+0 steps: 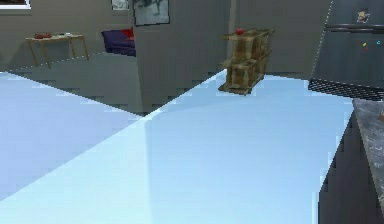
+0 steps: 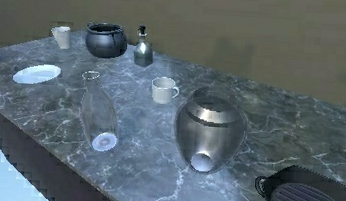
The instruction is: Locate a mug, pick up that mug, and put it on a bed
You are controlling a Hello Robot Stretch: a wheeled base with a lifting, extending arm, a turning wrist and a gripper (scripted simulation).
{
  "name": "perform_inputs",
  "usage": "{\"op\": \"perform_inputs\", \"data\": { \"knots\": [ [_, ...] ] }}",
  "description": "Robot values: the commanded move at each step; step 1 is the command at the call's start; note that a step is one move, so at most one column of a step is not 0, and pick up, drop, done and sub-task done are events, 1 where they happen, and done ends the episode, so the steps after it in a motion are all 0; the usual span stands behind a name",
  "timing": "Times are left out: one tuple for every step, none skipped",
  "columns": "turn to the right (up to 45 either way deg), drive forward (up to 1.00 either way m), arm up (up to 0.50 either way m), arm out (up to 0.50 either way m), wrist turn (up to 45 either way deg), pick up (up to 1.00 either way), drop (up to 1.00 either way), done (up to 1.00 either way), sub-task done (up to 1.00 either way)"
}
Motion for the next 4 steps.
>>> {"op": "perform_inputs", "data": {
  "knots": [
    [0.0, 0.0, 0.38, 0.0, 0.0, 0.0, 0.0, 0.0, 0.0],
    [0.0, 0.0, 0.0, 0.4, 0.0, 0.0, 0.0, 0.0, 0.0],
    [0.0, 0.0, 0.0, 0.0, 45.0, 0.0, 0.0, 0.0, 0.0],
    [0.0, 0.0, 0.0, 0.0, 45.0, 0.0, 0.0, 0.0, 0.0]
  ]
}}
